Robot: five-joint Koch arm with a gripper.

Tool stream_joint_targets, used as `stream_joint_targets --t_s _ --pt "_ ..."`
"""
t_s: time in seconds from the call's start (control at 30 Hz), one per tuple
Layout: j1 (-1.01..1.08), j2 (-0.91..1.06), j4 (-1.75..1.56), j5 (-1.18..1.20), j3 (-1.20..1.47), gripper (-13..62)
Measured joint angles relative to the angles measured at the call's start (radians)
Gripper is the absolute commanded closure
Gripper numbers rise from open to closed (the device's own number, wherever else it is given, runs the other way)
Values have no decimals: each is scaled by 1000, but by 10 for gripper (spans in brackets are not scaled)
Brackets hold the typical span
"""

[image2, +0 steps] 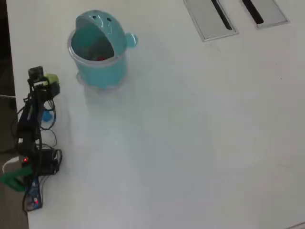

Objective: Grasp RGB lego blocks and put them in the bin one by one.

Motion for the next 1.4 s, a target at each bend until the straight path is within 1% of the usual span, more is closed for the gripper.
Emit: stream_joint_targets --t_s 0.07,0.1,0.2,0.23,0.27,0.3,0.53,0.73,1.03,1.2,1.33,1.4 --pt "-14 -40 -32 25 3 171" --pt "-32 -110 -81 57 -11 171" --pt "-57 -209 -141 84 -67 171" --pt "-72 -275 -166 92 -121 171" --pt "-74 -288 -169 94 -135 171" --pt "-80 -370 -189 94 -225 171" --pt "-54 -425 -204 94 -258 170" --pt "-25 -466 -290 120 -258 171" --pt "-57 -592 -400 199 -262 171" --pt "-61 -635 -433 202 -285 172" --pt "-61 -664 -459 207 -285 183" --pt "-61 -678 -479 209 -285 203"
